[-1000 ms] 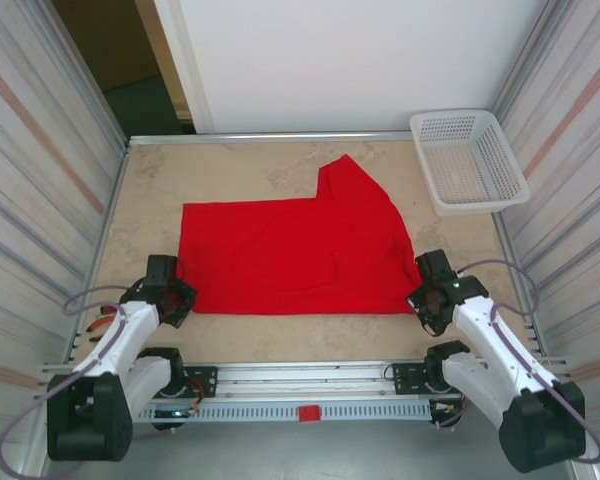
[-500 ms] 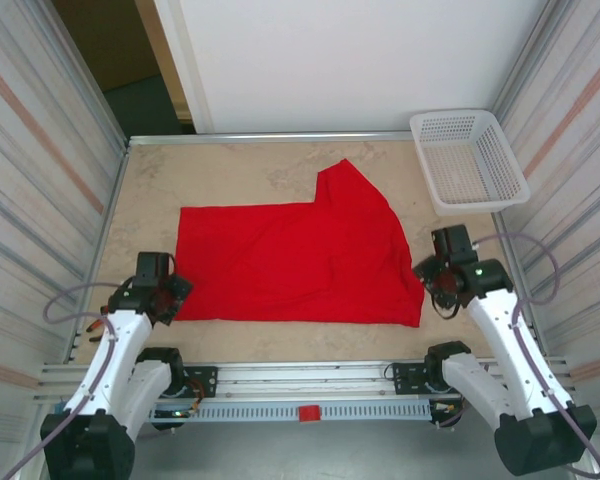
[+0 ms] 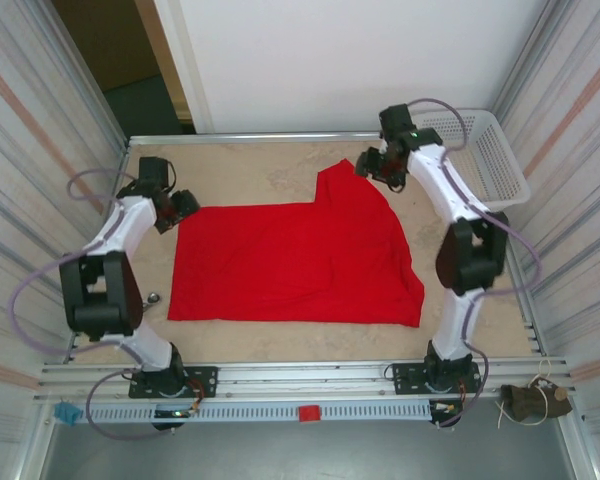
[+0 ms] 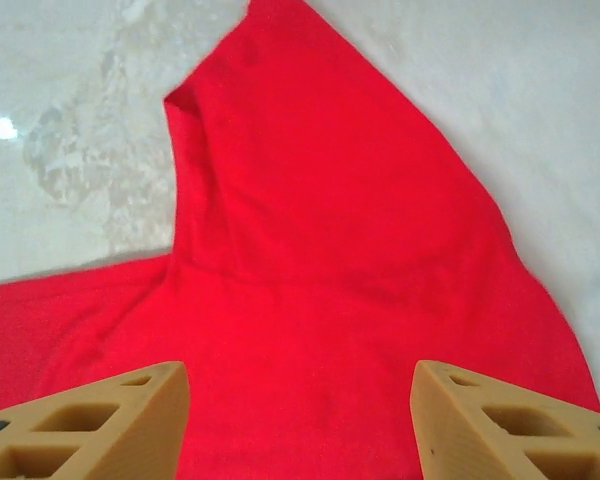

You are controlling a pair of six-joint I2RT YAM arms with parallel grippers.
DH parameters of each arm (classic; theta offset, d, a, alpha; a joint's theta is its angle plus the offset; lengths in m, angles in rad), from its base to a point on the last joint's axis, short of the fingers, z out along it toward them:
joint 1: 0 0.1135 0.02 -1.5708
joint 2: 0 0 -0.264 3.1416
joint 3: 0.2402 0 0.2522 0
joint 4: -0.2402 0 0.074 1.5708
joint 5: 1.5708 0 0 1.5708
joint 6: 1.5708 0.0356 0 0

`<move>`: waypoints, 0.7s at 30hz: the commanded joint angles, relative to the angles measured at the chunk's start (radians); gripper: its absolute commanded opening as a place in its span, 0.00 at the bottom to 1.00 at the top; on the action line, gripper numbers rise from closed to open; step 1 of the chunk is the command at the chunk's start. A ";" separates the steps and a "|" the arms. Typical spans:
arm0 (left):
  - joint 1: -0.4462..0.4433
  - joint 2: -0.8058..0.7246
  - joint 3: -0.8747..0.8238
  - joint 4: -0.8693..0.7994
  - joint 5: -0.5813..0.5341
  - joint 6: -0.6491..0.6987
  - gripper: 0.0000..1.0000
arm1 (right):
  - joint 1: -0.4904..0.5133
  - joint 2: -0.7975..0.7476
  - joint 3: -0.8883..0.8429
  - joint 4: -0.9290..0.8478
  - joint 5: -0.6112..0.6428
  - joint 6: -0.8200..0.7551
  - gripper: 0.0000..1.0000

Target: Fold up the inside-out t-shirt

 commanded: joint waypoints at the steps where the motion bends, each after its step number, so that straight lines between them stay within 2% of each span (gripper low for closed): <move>1: 0.008 0.095 0.110 -0.061 0.038 0.122 0.70 | 0.006 0.177 0.235 -0.062 -0.023 -0.168 0.60; 5: 0.022 0.182 0.178 -0.080 0.050 0.133 0.70 | 0.015 0.432 0.562 -0.129 -0.010 -0.237 0.62; 7: 0.032 0.205 0.189 -0.079 0.055 0.130 0.70 | 0.015 0.511 0.653 -0.127 0.008 -0.246 0.63; 14: 0.069 0.251 0.217 -0.088 0.089 0.136 0.70 | 0.006 0.630 0.666 0.035 -0.004 -0.246 0.74; 21: 0.074 0.257 0.221 -0.092 0.102 0.147 0.71 | 0.004 0.735 0.726 0.113 -0.008 -0.257 0.78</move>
